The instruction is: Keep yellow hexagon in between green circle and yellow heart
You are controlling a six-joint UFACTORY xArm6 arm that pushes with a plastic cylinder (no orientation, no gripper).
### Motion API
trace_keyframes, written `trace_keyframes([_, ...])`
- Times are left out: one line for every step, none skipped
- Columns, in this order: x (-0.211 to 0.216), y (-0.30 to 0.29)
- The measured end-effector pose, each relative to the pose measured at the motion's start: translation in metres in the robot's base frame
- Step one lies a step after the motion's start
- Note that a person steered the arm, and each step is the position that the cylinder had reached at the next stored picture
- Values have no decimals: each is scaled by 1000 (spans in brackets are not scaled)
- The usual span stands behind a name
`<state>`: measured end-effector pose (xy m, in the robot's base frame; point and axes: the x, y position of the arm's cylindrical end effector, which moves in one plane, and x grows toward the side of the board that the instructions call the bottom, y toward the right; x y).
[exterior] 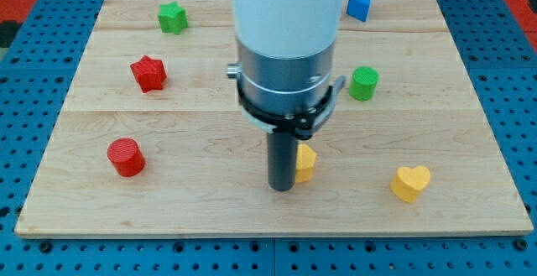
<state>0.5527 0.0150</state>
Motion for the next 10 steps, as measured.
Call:
trace_keyframes([-13,-1])
trace_keyframes([-27,21])
trace_keyframes([-34,90])
trace_keyframes([-36,92])
trace_keyframes([-29,44])
trace_keyframes([-58,48])
trace_keyframes([-60,81])
trace_keyframes([-61,107])
trace_keyframes([-59,108])
trace_keyframes([-59,110])
